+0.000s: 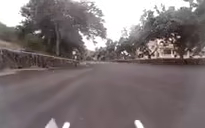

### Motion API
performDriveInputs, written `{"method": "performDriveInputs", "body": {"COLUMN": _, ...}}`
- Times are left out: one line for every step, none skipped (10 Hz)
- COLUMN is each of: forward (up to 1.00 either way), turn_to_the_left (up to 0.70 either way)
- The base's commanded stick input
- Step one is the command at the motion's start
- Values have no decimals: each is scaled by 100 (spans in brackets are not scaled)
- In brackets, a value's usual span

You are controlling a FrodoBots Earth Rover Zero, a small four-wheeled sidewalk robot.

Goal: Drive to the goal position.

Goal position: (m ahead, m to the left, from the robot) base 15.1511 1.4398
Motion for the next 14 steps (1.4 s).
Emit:
{"method": "performDriveInputs", "body": {"forward": 70, "turn_to_the_left": -35}}
{"method": "performDriveInputs", "body": {"forward": 70, "turn_to_the_left": -35}}
{"method": "performDriveInputs", "body": {"forward": 70, "turn_to_the_left": -35}}
{"method": "performDriveInputs", "body": {"forward": 70, "turn_to_the_left": -35}}
{"method": "performDriveInputs", "body": {"forward": 70, "turn_to_the_left": -15}}
{"method": "performDriveInputs", "body": {"forward": 70, "turn_to_the_left": 0}}
{"method": "performDriveInputs", "body": {"forward": 70, "turn_to_the_left": 0}}
{"method": "performDriveInputs", "body": {"forward": 70, "turn_to_the_left": 0}}
{"method": "performDriveInputs", "body": {"forward": 70, "turn_to_the_left": 0}}
{"method": "performDriveInputs", "body": {"forward": 70, "turn_to_the_left": 0}}
{"method": "performDriveInputs", "body": {"forward": 70, "turn_to_the_left": 0}}
{"method": "performDriveInputs", "body": {"forward": 70, "turn_to_the_left": 0}}
{"method": "performDriveInputs", "body": {"forward": 70, "turn_to_the_left": 0}}
{"method": "performDriveInputs", "body": {"forward": 70, "turn_to_the_left": 0}}
